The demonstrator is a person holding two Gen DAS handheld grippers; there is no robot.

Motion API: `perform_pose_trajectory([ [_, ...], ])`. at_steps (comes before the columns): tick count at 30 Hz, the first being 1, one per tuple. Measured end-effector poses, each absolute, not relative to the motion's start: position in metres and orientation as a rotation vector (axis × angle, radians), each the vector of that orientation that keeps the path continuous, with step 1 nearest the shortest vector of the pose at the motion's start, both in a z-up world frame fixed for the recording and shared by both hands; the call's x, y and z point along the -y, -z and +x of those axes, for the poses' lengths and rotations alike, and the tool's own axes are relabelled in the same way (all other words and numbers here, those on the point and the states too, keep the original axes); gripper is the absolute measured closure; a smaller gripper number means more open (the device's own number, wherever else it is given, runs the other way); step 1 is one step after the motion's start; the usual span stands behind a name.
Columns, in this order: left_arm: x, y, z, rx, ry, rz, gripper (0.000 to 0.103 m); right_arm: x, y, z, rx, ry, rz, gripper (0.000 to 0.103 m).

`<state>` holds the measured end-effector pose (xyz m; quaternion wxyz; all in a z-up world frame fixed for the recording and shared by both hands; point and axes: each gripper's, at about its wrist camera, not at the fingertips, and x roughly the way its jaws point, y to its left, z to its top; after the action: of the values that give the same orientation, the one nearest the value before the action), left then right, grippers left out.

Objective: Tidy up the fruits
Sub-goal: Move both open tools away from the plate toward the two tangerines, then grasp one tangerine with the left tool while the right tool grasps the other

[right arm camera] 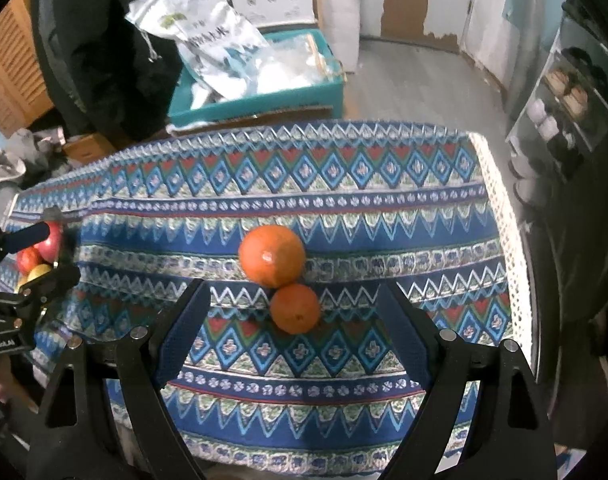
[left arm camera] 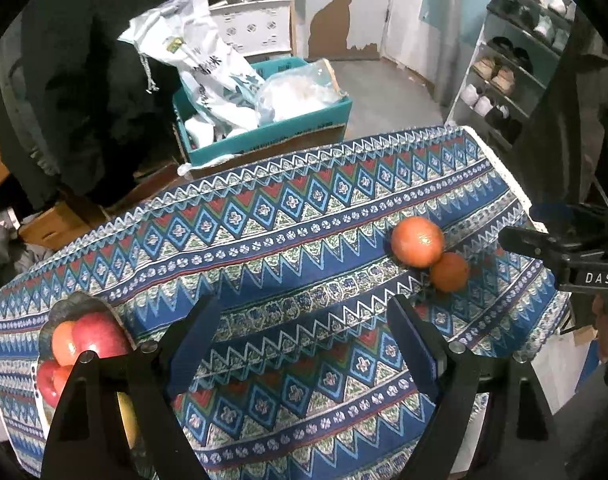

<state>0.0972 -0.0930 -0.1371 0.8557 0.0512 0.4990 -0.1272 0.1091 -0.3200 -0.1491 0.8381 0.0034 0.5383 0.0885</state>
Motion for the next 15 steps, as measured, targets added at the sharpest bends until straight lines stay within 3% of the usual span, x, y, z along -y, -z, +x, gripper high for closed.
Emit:
perform_pose_trajectory([
  [15, 0.116, 0.193, 0.116, -1.092, 0.297, 0.133, 0.017, 0.321, 0.231, 0.126, -1.271, -0.201, 0.057, 0.018],
])
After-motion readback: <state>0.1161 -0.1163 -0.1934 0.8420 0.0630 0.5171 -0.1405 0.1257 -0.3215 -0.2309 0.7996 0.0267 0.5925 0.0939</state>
